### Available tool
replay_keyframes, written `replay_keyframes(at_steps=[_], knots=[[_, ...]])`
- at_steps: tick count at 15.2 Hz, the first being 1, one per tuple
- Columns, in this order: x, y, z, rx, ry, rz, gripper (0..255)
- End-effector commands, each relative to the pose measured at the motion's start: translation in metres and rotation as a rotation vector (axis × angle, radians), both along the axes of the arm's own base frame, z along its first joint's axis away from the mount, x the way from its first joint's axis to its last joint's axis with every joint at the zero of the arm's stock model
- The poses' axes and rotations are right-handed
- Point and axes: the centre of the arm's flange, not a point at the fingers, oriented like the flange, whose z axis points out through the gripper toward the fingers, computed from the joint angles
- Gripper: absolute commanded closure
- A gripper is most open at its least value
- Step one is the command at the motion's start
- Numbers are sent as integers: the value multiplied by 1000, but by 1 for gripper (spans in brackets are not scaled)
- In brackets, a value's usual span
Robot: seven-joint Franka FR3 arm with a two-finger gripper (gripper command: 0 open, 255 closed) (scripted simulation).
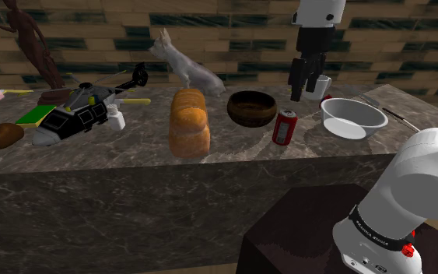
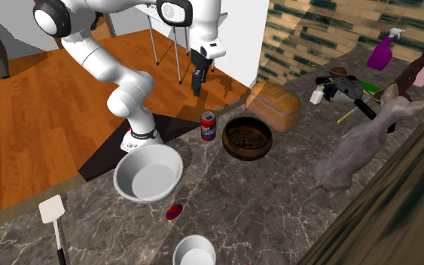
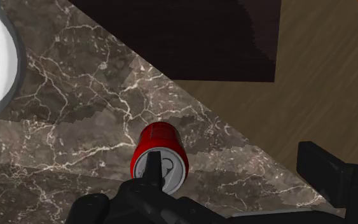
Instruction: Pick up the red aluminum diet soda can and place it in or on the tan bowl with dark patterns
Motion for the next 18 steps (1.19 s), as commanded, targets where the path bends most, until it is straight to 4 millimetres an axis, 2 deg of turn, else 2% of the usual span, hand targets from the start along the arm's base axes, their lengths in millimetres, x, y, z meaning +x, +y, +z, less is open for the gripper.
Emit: replay_keyframes(at_steps=[1, 10, 18], knots=[[0, 0, 0, 0, 0, 0, 0], [46, -39, -85, -16, -95, 61, 0], [45, -39, -125, -16, -95, 61, 0]])
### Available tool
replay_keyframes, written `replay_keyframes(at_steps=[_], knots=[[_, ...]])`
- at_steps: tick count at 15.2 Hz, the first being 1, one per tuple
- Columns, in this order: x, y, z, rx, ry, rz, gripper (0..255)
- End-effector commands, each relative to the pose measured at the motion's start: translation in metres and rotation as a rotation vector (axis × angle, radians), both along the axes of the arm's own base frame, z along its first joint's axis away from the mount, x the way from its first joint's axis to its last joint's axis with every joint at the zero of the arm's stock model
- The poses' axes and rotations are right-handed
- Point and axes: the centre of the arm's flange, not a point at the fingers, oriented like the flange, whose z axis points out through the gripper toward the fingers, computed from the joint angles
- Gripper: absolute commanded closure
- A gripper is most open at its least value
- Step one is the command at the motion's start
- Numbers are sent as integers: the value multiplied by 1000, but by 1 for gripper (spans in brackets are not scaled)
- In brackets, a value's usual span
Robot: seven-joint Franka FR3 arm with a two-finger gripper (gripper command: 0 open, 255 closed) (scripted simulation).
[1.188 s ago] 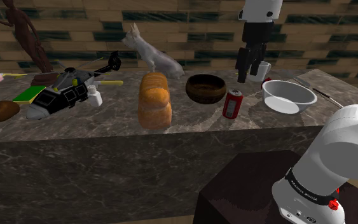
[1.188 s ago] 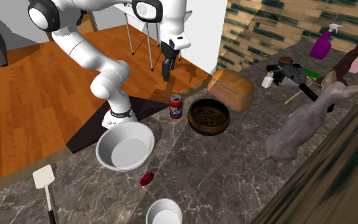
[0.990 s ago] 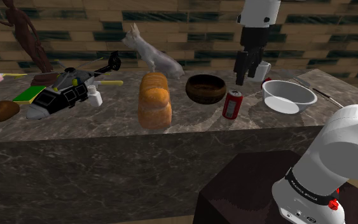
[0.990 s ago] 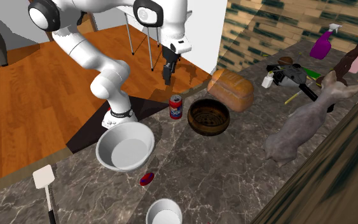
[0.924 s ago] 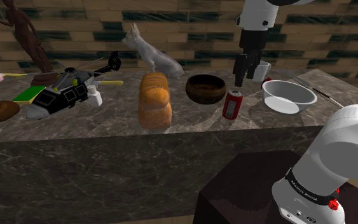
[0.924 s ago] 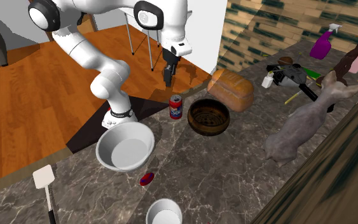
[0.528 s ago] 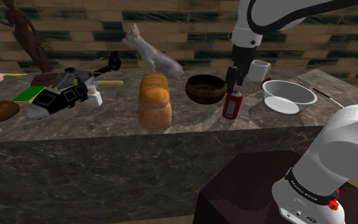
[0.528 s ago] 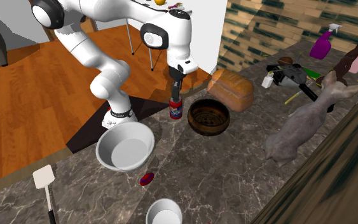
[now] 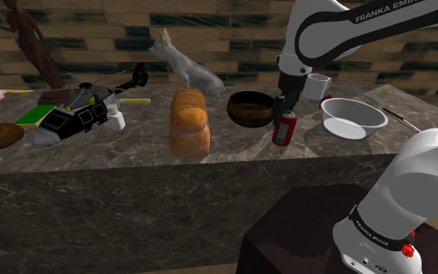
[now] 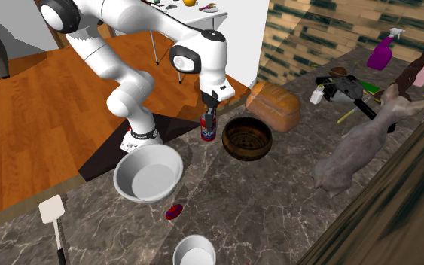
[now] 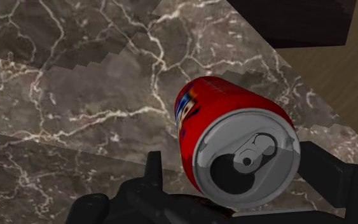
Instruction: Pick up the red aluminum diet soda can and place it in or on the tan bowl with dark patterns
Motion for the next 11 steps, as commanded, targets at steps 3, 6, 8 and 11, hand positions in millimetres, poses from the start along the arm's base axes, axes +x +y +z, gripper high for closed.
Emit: replay_keyframes(at_steps=[3, 6, 8, 11], knots=[[0, 0, -4, 0, -1, 0, 0], [0, 0, -4, 0, -1, 0, 0], [0, 0, -4, 0, 0, 0, 255], [0, 0, -4, 0, 0, 0, 255]])
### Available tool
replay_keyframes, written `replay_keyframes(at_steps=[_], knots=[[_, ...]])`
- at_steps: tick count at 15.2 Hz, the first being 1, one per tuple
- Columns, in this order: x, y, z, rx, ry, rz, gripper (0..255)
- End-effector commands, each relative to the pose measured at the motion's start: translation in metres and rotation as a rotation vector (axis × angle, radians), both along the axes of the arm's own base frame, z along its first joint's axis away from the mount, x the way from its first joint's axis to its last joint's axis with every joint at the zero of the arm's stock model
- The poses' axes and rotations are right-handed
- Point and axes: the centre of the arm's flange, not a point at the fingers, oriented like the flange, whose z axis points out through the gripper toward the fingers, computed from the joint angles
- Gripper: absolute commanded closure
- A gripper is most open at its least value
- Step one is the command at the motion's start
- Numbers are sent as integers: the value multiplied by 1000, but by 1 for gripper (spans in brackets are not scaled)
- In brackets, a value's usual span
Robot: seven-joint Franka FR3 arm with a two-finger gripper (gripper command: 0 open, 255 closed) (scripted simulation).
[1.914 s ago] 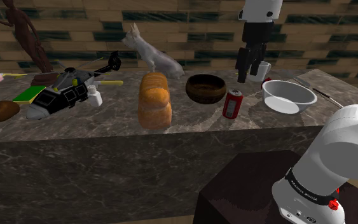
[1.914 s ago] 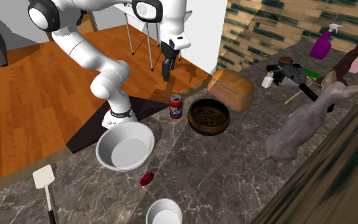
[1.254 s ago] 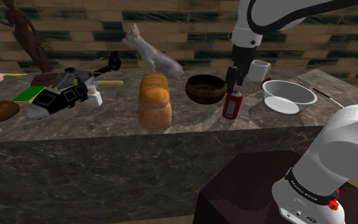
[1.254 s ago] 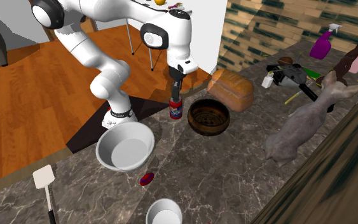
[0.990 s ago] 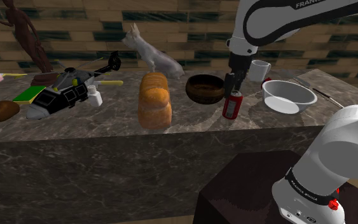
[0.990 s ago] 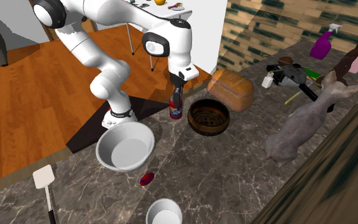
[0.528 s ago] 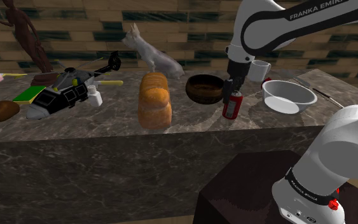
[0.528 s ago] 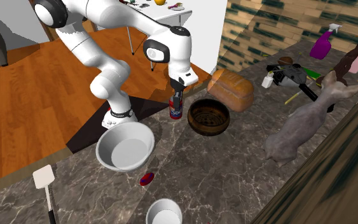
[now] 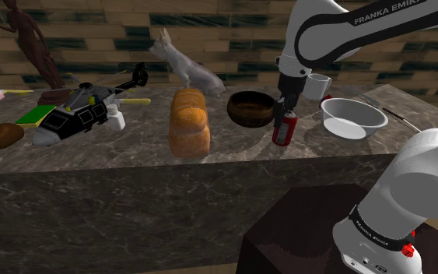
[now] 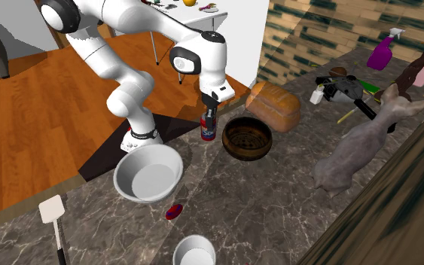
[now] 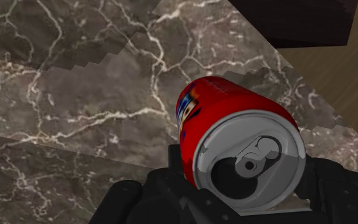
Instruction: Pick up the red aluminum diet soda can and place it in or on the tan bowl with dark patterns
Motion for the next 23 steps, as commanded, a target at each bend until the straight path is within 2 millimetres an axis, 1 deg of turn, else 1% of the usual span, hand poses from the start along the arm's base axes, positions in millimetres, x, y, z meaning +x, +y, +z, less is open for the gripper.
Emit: replay_keyframes(at_steps=[1, 6, 23], knots=[[0, 0, 0, 0, 0, 0, 255], [0, 0, 0, 0, 0, 0, 255], [0, 0, 90, 0, 0, 0, 255]])
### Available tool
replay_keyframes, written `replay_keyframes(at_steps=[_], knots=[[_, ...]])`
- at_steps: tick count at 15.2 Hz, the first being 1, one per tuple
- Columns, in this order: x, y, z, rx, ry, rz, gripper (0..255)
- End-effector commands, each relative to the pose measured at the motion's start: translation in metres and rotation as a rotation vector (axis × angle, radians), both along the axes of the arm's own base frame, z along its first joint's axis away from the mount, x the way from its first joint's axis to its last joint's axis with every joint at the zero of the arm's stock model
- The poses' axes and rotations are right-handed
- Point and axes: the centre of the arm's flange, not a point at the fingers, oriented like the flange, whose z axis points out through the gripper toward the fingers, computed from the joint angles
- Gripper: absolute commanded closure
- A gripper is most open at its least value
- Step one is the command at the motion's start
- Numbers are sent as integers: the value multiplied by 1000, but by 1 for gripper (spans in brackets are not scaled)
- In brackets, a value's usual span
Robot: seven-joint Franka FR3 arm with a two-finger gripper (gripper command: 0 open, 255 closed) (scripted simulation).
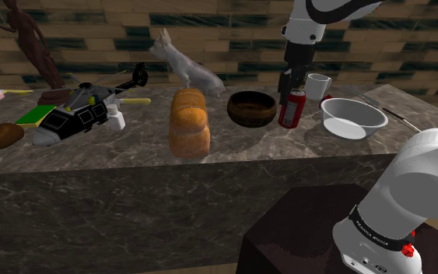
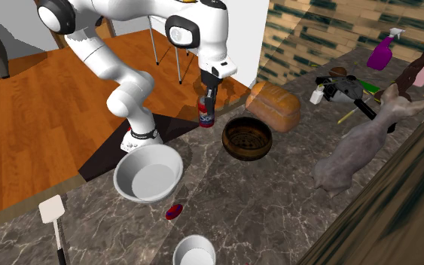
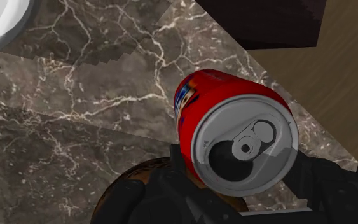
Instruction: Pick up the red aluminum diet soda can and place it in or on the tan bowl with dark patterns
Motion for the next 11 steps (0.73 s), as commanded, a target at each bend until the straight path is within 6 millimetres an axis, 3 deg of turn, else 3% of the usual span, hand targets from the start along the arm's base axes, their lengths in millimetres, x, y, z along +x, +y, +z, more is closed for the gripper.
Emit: replay_keyframes(at_steps=[1, 11], knots=[[0, 0, 11, 0, 0, 0, 255], [0, 0, 64, 0, 0, 0, 255]])
